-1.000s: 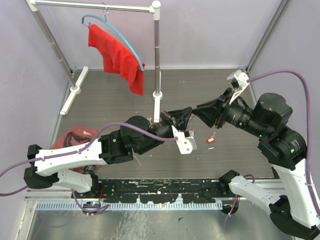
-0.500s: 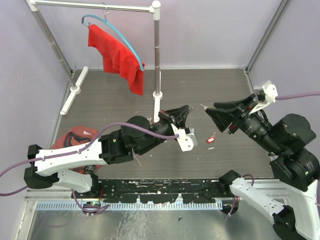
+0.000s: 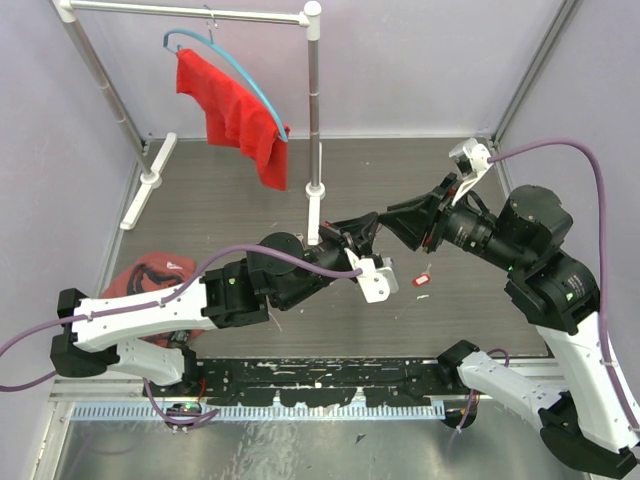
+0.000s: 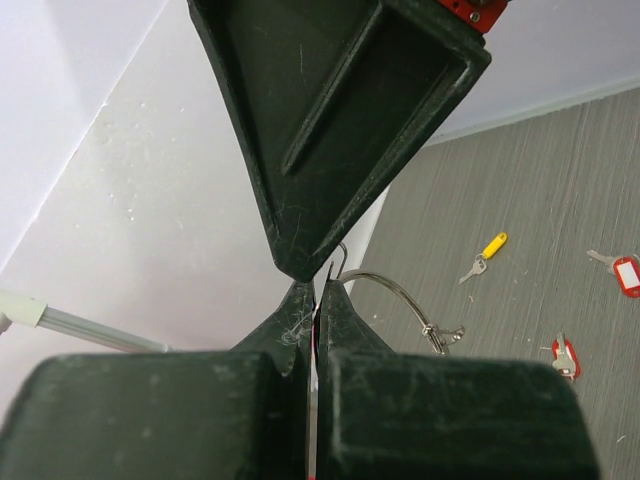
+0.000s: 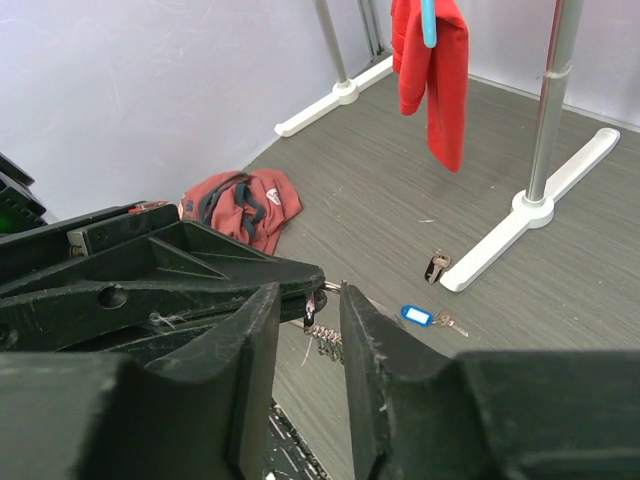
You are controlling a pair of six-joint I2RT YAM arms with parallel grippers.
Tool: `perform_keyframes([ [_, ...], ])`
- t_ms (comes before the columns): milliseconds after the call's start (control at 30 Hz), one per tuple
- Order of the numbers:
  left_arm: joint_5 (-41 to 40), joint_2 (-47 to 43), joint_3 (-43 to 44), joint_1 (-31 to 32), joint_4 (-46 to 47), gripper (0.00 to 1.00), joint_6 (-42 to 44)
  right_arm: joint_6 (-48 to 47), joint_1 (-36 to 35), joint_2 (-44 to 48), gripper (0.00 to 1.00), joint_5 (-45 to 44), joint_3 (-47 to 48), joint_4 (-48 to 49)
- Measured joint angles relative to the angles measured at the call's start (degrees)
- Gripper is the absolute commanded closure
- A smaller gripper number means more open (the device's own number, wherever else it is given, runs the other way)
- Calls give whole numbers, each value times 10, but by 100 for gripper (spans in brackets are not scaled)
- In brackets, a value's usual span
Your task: Put the keys on the keyring
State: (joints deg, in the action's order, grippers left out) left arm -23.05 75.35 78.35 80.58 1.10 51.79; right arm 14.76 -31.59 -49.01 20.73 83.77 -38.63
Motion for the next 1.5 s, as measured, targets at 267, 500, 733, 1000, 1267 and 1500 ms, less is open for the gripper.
perform_keyframes([
  [267,2,0,0,0,0,100,0,5,0,0,64,0,0,-3],
  [500,2,0,5,0,-1,100,0,4,0,0,72,0,0,-5],
  [733,3,0,5,0,-2,100,-1,2,0,-3,92,-2,0,-12],
  [1000,5,0,5,0,-2,100,-5,2,-2,-2,98,-12,0,-14],
  [1267,11,0,5,0,-2,100,-6,2,-2,2,99,-16,0,-17],
  [1500,18,-1,5,0,-1,90,-7,2,-2,10,99,-10,0,-17],
])
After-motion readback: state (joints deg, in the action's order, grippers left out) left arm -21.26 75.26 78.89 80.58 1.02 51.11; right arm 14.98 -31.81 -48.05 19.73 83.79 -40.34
